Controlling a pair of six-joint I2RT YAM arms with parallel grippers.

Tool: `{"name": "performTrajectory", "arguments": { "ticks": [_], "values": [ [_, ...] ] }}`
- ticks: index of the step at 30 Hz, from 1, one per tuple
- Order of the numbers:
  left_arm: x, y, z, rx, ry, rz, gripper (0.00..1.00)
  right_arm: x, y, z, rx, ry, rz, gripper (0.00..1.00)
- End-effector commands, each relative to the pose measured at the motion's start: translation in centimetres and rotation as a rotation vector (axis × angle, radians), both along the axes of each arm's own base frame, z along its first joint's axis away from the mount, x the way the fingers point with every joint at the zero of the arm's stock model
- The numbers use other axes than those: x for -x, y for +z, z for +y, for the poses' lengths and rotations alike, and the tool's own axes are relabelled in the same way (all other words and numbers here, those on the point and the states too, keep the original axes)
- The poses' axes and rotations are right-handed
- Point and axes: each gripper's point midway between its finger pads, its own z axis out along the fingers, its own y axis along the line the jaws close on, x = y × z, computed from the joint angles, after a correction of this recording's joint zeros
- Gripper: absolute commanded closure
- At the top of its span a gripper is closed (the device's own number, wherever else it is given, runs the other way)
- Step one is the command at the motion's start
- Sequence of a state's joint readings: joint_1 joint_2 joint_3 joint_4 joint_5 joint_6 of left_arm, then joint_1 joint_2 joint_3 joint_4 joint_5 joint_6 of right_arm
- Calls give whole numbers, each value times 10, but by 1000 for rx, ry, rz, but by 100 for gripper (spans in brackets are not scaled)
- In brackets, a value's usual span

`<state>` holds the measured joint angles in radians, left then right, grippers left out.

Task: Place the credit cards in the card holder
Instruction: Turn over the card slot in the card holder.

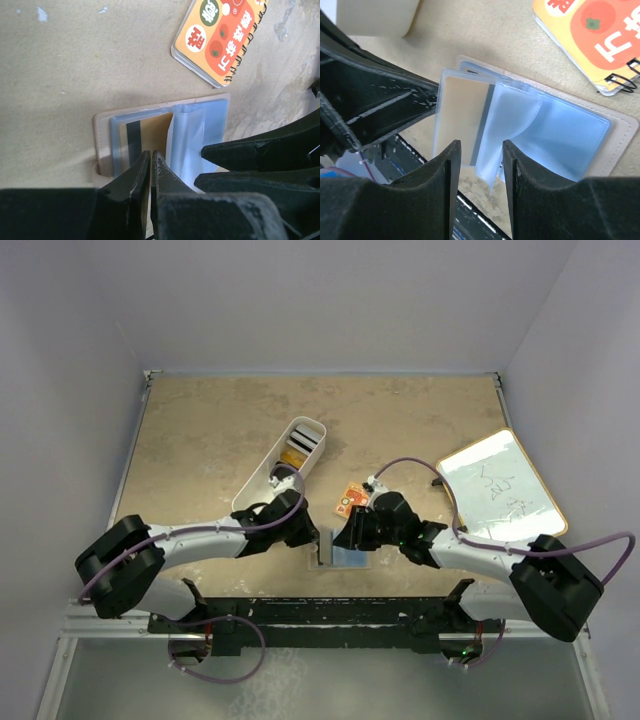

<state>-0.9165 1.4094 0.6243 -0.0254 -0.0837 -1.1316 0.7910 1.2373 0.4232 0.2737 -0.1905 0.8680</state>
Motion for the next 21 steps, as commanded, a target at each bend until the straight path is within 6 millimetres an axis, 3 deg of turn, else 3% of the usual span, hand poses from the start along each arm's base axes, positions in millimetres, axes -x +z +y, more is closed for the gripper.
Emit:
{"name": "performTrajectory", "arguments": {
  "ticks": [1, 13, 21],
  "values": [
    [-12, 16, 8, -22, 31, -69, 99, -7, 0, -3, 40, -10, -27, 58],
    [-20, 28, 20, -77, 57, -123, 86, -13, -7, -21, 168, -51, -27, 59],
    [-27, 42, 31, -132, 71, -172, 77, -20, 18, -47, 229, -151, -85, 60]
  ]
}}
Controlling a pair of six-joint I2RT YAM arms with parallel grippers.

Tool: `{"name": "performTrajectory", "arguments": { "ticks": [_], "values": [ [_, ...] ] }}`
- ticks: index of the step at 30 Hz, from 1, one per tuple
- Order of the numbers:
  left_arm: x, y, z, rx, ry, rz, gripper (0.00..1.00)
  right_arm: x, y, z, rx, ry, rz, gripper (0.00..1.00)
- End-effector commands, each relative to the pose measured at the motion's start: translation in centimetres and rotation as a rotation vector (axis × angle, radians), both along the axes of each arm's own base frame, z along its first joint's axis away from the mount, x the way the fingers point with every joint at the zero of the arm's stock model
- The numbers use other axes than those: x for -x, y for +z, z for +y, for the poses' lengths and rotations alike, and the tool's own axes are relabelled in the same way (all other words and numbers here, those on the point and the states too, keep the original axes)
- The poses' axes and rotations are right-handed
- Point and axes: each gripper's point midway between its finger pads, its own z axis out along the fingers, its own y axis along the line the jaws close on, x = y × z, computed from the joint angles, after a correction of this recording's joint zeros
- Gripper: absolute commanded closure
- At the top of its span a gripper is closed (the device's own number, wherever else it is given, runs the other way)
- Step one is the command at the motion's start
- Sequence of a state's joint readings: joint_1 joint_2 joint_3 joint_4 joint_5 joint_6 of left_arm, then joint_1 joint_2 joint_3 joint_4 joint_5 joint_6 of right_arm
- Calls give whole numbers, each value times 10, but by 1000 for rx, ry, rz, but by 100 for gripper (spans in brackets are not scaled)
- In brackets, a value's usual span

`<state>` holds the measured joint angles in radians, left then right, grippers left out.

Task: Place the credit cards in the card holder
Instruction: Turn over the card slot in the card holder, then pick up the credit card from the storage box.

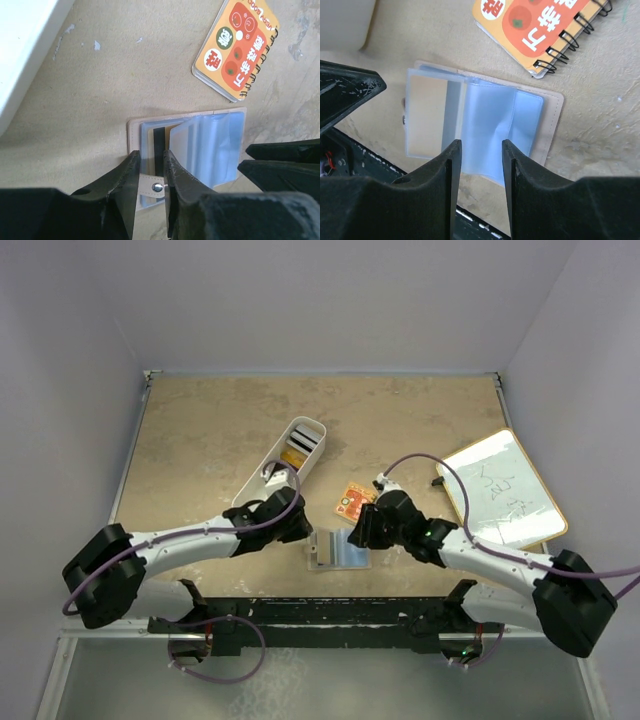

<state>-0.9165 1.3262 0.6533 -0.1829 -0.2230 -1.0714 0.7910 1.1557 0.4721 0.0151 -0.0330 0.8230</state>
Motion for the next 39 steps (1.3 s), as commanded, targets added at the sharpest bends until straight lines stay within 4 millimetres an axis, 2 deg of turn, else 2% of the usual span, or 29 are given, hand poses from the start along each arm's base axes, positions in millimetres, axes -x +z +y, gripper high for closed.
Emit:
{"name": "performTrajectory", "arguments": {
  "ticks": [1, 7, 10, 13, 17, 20, 25, 27, 33, 38, 39],
  "values": [
    [-18, 34, 3, -17, 17, -100, 75, -17, 28, -12, 54, -56, -88, 60],
    [-34, 54, 24, -104, 66, -155, 61, -27, 52, -3, 54, 22, -180, 58],
    [-43, 62, 42, -130, 111, -164, 55, -38, 70, 7, 63, 83, -251, 57],
    [-52, 72, 64, -143, 167, -177, 52, -59, 94, 18, 101, 131, -345, 55],
    [-60, 81, 99, -150, 259, -180, 50, -89, 126, 43, 130, 210, -451, 52],
    [-65, 84, 125, -144, 343, -183, 49, -103, 138, 62, 144, 256, -456, 51],
    [-64, 73, 159, -110, 471, -161, 44, -135, 147, 90, 198, 337, -525, 49],
    [-63, 67, 166, -88, 500, -146, 44, -152, 142, 98, 264, 376, -546, 48],
    [-57, 56, 176, -60, 540, -147, 44, -202, 135, 121, 430, 427, -577, 43],
    [-53, 46, 171, -22, 525, -134, 46, -233, 112, 137, 533, 475, -575, 38],
    [-53, 44, 169, -14, 520, -132, 47, -240, 113, 140, 553, 479, -588, 37]
  ]
}}
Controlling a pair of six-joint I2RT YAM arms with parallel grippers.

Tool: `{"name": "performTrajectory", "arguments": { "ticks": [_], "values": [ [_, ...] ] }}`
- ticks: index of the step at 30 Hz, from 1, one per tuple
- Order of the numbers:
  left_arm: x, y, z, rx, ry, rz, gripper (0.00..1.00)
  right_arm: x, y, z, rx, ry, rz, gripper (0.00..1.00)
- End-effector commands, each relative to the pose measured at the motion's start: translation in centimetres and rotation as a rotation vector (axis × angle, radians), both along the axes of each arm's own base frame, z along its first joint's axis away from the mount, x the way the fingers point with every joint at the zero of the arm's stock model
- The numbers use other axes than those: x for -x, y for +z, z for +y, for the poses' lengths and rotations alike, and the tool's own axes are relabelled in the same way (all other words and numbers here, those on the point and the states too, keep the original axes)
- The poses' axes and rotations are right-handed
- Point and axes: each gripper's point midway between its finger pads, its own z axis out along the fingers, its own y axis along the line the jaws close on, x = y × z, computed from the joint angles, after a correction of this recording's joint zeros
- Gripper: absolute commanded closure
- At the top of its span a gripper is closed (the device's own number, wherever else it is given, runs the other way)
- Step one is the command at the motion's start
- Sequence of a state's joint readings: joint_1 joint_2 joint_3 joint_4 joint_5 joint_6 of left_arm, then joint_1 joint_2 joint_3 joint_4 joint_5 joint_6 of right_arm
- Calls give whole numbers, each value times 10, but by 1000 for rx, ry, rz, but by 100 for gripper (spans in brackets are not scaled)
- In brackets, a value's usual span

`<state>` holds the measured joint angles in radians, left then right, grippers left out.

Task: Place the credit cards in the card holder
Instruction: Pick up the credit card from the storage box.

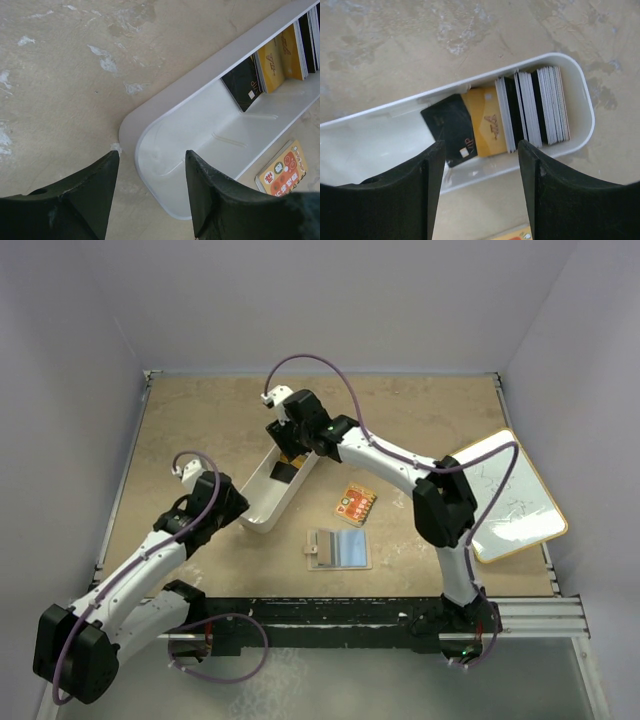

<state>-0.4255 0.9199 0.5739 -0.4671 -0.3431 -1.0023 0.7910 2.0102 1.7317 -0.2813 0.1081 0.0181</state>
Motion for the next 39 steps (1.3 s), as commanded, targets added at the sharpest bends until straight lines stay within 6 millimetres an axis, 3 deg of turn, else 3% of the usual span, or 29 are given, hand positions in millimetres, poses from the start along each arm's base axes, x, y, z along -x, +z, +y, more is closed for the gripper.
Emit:
{"name": "performTrajectory", "arguments": {
  "ticks": [1, 9, 15, 28, 35, 39],
  "values": [
    [-6, 3, -10, 69, -10, -48, 48, -27, 4, -2, 137, 16, -81, 38],
    [-5, -2, -12, 70, -32, -34, 50, -57, -35, -10, 325, 0, -145, 37],
    [-3, -8, -12, 73, -35, -25, 52, -75, -52, -25, 447, -59, -209, 38],
    [4, -32, -5, 15, -22, 50, 55, -92, -40, -29, 492, -78, -306, 59],
    [7, -38, 0, -2, -12, 67, 56, -99, -42, -34, 481, -85, -284, 76],
    [6, -37, -1, -5, -18, 66, 57, -99, -36, -36, 473, -89, -288, 81]
  ]
}}
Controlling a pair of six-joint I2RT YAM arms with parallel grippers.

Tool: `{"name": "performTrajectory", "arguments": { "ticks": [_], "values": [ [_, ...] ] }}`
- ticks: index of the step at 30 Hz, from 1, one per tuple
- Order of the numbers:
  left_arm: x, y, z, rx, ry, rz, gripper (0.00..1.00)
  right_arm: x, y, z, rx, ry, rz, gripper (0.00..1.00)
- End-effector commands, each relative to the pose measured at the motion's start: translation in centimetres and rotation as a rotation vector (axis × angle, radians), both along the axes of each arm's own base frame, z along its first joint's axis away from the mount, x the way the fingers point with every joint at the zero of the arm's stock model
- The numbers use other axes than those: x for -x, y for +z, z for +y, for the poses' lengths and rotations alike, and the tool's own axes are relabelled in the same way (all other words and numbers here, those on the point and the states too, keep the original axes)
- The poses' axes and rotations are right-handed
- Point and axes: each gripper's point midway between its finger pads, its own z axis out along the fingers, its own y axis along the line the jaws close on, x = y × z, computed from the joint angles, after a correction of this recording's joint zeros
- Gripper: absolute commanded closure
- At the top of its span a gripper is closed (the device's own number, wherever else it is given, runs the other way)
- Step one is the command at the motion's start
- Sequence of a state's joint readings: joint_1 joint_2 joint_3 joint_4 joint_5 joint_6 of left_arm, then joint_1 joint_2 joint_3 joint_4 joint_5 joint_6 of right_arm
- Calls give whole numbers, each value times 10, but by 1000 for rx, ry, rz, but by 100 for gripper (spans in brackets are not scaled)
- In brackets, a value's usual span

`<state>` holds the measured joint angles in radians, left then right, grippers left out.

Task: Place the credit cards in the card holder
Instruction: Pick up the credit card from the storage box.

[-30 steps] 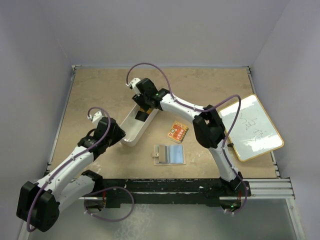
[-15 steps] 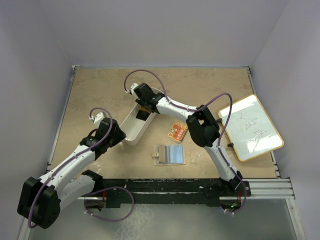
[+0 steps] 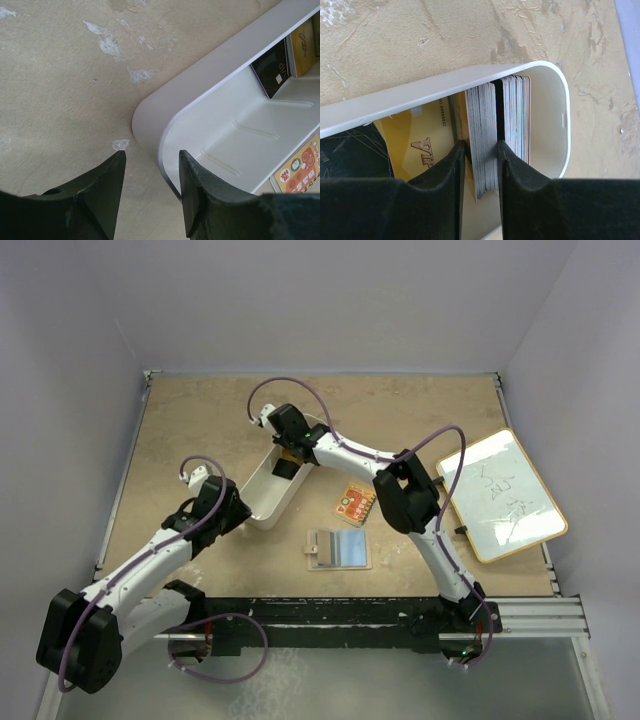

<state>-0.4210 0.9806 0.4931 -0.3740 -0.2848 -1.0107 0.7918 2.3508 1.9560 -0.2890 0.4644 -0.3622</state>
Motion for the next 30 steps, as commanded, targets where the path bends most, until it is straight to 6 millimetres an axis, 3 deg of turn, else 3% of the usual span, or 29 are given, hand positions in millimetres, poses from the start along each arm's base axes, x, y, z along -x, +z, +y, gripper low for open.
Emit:
{"name": "performTrajectory", "arguments": {
  "ticks": [1, 9, 15, 20, 30],
  "values": [
    [0, -3, 7, -35, 9, 8, 57, -25, 46, -7, -56, -51, -106, 82],
    [1, -5, 7, -44, 3, 28, 57, -29, 62, -8, -75, -55, -128, 75],
    [1, -1, 8, -39, 10, 11, 58, -30, 59, -11, -70, -53, -116, 77],
    [1, 0, 8, -37, 10, 11, 58, -30, 61, -12, -75, -56, -120, 69],
    [0, 0, 7, -32, 7, 8, 58, -33, 70, -9, -91, -54, -131, 68]
  ]
}}
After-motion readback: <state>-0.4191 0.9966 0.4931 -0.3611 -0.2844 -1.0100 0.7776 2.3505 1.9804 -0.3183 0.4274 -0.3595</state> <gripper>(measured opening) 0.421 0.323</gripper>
